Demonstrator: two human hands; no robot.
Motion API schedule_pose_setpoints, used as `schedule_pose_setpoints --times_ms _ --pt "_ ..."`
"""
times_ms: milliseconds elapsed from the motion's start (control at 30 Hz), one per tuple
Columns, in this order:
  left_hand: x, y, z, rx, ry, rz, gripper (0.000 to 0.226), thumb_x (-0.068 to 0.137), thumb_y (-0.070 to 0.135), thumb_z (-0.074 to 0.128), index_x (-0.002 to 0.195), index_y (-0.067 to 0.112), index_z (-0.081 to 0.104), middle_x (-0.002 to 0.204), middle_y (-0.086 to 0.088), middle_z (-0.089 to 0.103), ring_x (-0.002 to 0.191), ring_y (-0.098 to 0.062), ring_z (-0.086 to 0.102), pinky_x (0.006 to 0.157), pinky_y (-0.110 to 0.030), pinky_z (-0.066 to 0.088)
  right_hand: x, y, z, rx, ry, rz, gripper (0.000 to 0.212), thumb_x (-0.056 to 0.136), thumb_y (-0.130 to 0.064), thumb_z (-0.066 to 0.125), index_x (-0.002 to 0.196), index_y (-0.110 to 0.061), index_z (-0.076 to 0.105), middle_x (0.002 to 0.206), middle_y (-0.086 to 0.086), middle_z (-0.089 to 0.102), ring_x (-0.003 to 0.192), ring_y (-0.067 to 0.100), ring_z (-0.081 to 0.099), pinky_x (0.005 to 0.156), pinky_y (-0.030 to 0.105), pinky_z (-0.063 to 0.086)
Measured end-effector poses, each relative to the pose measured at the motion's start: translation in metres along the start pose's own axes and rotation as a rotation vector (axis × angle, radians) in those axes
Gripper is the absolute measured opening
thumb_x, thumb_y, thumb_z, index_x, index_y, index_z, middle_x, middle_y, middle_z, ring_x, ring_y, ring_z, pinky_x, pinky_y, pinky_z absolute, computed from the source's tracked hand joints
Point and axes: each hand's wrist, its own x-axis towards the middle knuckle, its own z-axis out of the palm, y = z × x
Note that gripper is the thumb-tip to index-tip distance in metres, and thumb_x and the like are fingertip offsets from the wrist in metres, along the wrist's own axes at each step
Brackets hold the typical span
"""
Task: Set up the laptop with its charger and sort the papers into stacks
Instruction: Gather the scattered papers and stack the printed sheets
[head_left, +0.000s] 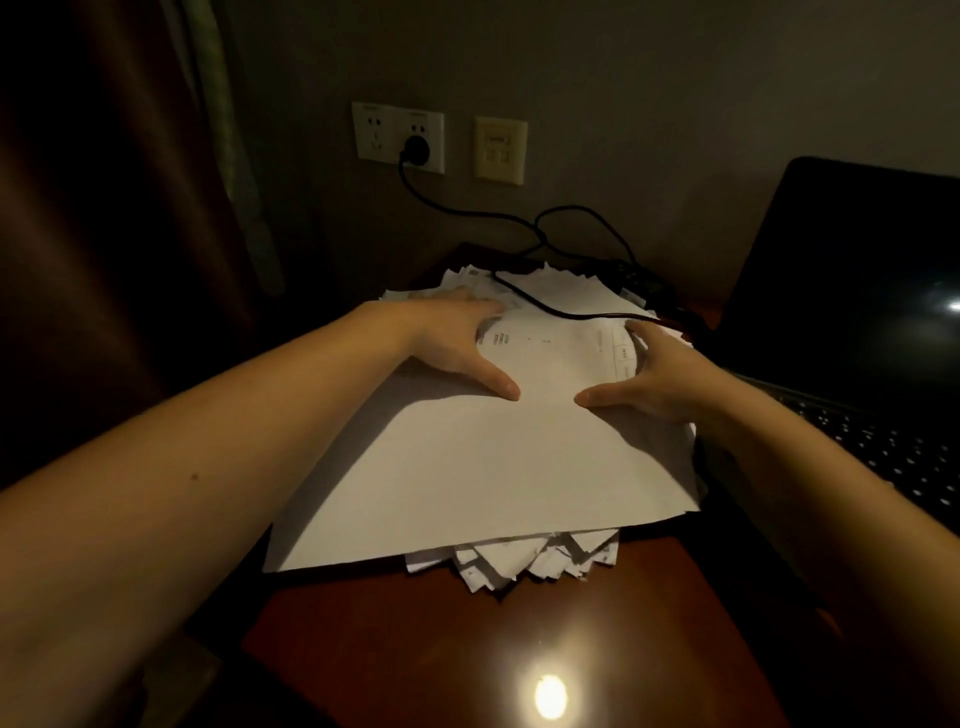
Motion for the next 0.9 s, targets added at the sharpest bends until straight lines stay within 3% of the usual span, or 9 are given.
schedule_pose_setpoints --times_ms 133,267,367,433,567,667,700,800,900 --pt "0.005 0.001 -0.006 -0.024 -0.048 -0.098 0.121 0.045 0.091 0.07 0.144 0.029 0.039 0.136 0.003 0.051 0.118 -0.025 0.054 0.102 -0.046 0.047 -0.002 0.007 -0.006 0.099 0.05 -0.133 0.116 0.062 -0.038 0.092 0.155 -0.032 0.023 0.16 0.0 0.031 0.14 0.03 0.037 0.108 0.044 0.039" --pt "-0.003 0.0 -0.004 -0.163 -0.059 -0.118 0.101 0.054 0.078 0.081 0.134 0.026 0.047 0.115 0.009 0.056 0.096 -0.015 0.059 0.075 -0.03 0.053 -0.008 0.011 -0.016 0.239 -0.033 -0.157 0.119 0.06 -0.023 0.093 0.154 -0.039 0.022 0.16 -0.004 0.028 0.142 0.028 0.034 0.111 0.047 0.039" --pt "-0.009 0.004 0.002 -0.303 -0.016 -0.057 0.083 0.061 0.066 0.085 0.126 0.028 0.051 0.114 0.008 0.061 0.095 -0.015 0.061 0.076 -0.03 0.056 -0.021 0.009 -0.022 0.333 -0.013 -0.284 0.099 0.062 -0.009 0.09 0.139 -0.046 0.04 0.133 -0.012 0.055 0.127 0.022 0.053 0.095 0.048 0.055" --pt "-0.014 0.006 0.004 -0.442 -0.004 0.009 0.062 0.07 0.052 0.087 0.12 0.031 0.058 0.109 0.01 0.066 0.094 -0.012 0.063 0.078 -0.028 0.055 -0.031 0.007 -0.024 0.359 0.03 -0.375 0.084 0.068 -0.004 0.085 0.131 -0.044 0.047 0.116 -0.02 0.057 0.118 0.018 0.056 0.087 0.043 0.059" --pt "-0.025 0.005 0.002 -0.637 0.029 0.003 0.029 0.076 0.032 0.088 0.096 0.03 0.067 0.092 0.017 0.069 0.081 -0.001 0.065 0.064 -0.017 0.047 -0.039 0.007 -0.024 0.366 0.178 -0.434 0.063 0.08 -0.009 0.079 0.131 -0.032 0.052 0.125 -0.01 0.059 0.121 0.022 0.055 0.089 0.041 0.057" --pt "-0.032 0.006 0.003 -0.705 0.061 0.007 0.026 0.076 0.03 0.087 0.096 0.025 0.071 0.089 0.015 0.072 0.08 -0.003 0.068 0.062 -0.015 0.048 -0.038 0.01 -0.024 0.409 0.308 -0.421 0.053 0.081 -0.019 0.079 0.128 -0.023 0.057 0.12 -0.009 0.063 0.112 0.014 0.062 0.077 0.021 0.057" --pt "-0.034 0.007 0.004 -0.731 0.067 0.007 0.023 0.078 0.028 0.086 0.094 0.026 0.069 0.087 0.015 0.071 0.08 -0.003 0.067 0.061 -0.015 0.047 -0.038 0.01 -0.025 0.406 0.354 -0.406 0.052 0.081 -0.023 0.078 0.129 -0.021 0.057 0.121 -0.007 0.064 0.109 0.012 0.063 0.074 0.018 0.056" --pt "-0.042 0.008 0.006 -0.873 0.162 0.008 0.022 0.086 0.022 0.079 0.103 0.027 0.064 0.09 0.014 0.067 0.079 -0.002 0.063 0.058 -0.012 0.048 -0.038 0.015 -0.029 0.413 0.466 -0.313 0.071 0.081 -0.033 0.079 0.142 -0.021 0.046 0.13 -0.001 0.058 0.114 0.016 0.059 0.089 0.024 0.049" --pt "-0.045 0.004 0.007 -1.16 0.383 -0.033 0.031 0.089 0.016 0.075 0.118 0.018 0.066 0.105 0.004 0.071 0.088 -0.009 0.066 0.071 -0.02 0.054 -0.046 0.022 -0.032 0.498 0.466 -0.214 0.094 0.078 -0.028 0.083 0.154 -0.019 0.027 0.144 0.006 0.047 0.126 0.022 0.05 0.09 0.019 0.044"
